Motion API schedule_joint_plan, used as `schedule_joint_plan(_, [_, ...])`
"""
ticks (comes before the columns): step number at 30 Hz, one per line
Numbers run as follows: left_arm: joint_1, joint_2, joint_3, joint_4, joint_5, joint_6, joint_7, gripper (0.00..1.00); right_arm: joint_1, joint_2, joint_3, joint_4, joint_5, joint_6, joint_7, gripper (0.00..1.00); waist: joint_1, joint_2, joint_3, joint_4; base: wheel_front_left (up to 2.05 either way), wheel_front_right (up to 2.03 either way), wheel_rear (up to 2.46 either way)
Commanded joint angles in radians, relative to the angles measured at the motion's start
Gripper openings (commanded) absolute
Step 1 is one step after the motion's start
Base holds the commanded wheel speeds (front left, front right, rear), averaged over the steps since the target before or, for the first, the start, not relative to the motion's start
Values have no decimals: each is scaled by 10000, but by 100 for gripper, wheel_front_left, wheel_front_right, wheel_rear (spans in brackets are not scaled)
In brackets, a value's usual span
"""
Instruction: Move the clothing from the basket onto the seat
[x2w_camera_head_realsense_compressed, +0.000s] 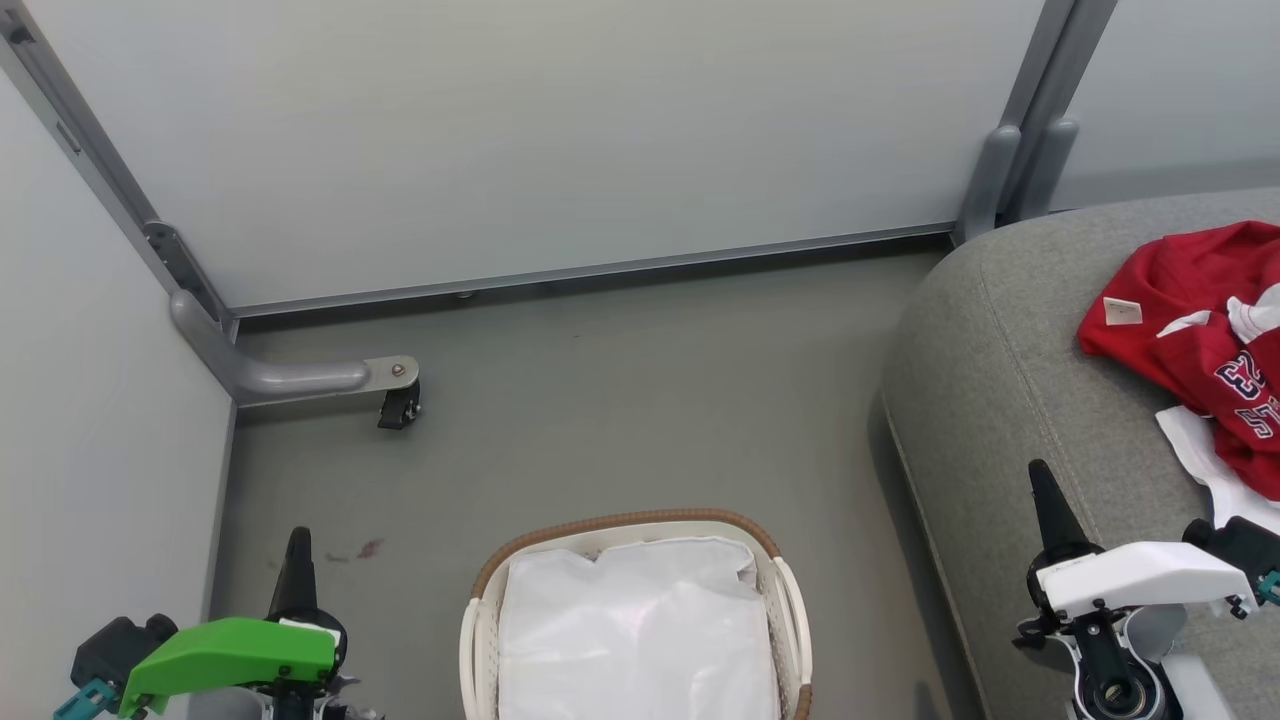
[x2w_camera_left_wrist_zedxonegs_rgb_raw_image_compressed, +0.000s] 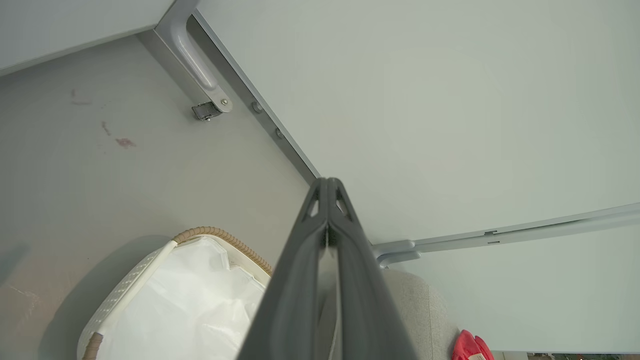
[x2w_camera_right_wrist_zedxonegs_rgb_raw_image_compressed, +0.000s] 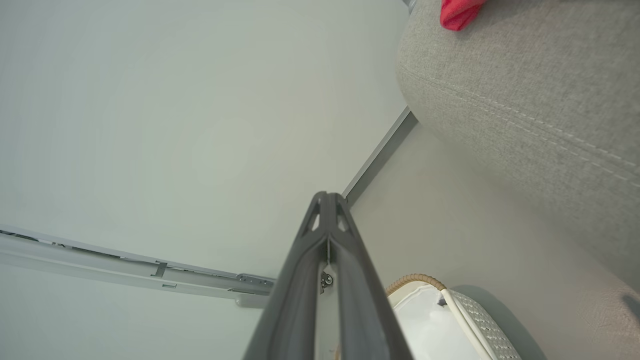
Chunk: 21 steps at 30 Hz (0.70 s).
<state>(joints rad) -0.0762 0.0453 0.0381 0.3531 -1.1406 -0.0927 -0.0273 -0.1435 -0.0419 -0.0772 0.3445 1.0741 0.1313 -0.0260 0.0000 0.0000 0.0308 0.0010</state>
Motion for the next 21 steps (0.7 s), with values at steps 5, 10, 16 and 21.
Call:
schedule_joint_plan(5, [-264, 51, 145, -247, -623, -84, 186, 0, 50, -75, -70, -231, 694, -4, 173, 0, 0, 0, -23, -1, 0, 0, 0])
schedule_joint_plan(10, [-282, 53, 206, -334, -1045, -123, 310, 0, 89, -78, -103, -316, 1176, -5, 297, 0, 0, 0, -43, -1, 0, 0, 0])
schedule_joint_plan(16, [-300, 57, 284, -446, -1544, -150, 464, 0, 127, -82, -142, -414, 1741, -5, 456, 0, 0, 0, -69, -2, 0, 0, 0])
schedule_joint_plan(21, [-319, 59, 353, -526, -1939, -190, 588, 0, 170, -86, -175, -490, 2200, -6, 573, 0, 0, 0, -91, -3, 0, 0, 0])
